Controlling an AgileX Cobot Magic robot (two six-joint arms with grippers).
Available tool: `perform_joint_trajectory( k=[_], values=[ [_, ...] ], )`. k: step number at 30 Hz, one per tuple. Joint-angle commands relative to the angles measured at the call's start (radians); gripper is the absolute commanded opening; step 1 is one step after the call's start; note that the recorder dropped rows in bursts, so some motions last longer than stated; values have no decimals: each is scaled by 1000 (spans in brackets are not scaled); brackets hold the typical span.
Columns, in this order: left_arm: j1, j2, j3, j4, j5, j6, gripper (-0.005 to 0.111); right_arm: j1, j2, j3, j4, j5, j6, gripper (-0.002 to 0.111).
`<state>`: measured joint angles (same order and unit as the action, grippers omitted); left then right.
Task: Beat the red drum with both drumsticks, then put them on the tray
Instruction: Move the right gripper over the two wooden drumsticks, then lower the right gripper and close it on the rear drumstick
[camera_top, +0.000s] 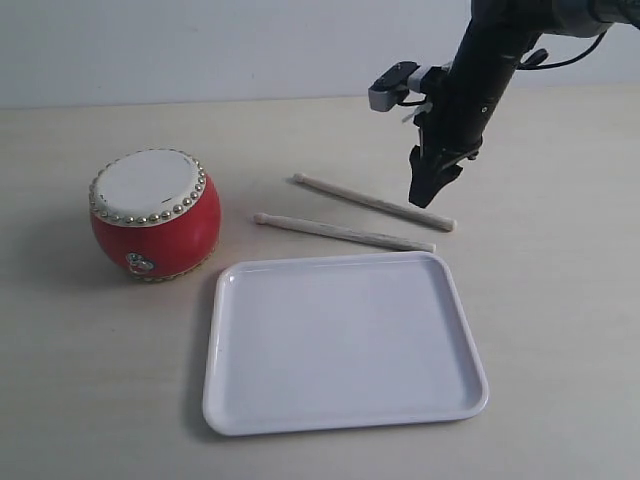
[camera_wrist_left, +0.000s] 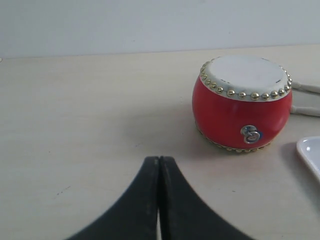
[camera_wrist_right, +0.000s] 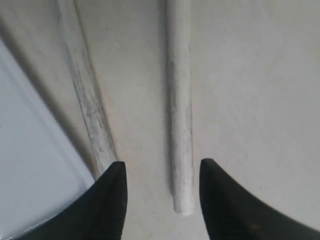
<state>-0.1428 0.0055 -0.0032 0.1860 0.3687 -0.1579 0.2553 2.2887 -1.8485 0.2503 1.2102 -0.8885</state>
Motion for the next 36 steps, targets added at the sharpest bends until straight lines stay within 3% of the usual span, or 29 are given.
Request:
perform_joint_trajectory(
  k=[1,36],
  values=[
    [-6,-5,3,-6,-5,-4,0,0,3,-4,-23,8,4,45],
    [-6,-5,3,-6,-5,-4,0,0,84,-2,-75,-39,-27,44]
  ],
)
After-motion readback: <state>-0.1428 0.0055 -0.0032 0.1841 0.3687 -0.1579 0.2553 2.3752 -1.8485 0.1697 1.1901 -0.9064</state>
